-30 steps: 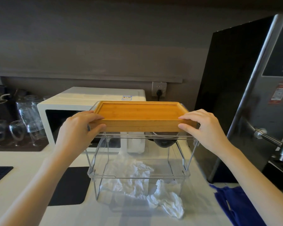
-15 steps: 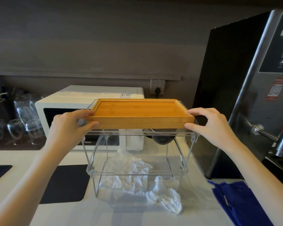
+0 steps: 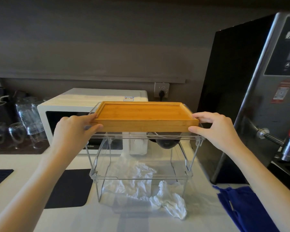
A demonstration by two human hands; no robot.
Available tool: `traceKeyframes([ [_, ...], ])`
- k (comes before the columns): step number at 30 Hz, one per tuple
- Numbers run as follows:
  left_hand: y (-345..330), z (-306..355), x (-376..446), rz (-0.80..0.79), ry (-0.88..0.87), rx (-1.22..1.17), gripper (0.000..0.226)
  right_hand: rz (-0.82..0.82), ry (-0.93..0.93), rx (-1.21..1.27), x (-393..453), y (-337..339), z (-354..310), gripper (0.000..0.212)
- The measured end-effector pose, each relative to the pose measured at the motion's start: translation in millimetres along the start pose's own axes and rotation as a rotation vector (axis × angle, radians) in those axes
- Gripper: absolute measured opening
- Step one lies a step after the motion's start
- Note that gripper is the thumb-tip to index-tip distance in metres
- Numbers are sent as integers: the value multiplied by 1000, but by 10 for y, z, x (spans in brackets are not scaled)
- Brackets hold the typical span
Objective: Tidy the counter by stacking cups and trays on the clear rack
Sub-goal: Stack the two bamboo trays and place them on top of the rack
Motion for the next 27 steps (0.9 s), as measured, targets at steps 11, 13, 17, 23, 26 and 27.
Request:
traceKeyframes([
  [11,15,10,37,12,87,-71,49,12,-36,41,18,32,-31,46],
  [13,20,1,34,0,100,-94,48,13,-48,49,17,21,-8,46],
  [17,24,-184,-52,-18,189,-264,49,33,-61,32,15,-15,18,53],
  [23,-260,-521,-333,-196,510,-795,32,50,-83,-280,47,-98,-96,87],
  [26,-280,-552,-336,-204,512,-852,30,36,-66,-358,75,-113,-174,95],
  [27,-282,-565,-337,-199,513,-858,29,34,-64,-372,80,-115,-193,94],
])
Point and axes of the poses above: each hand's wrist, its own x-axis towards the middle knuckle, its own y-axis out of the back of the hand, z = x × y, the point moved 10 cm from there along x, towards the middle knuckle, and after that the axes turned 11 degrees about -x, right-handed, at the moved point
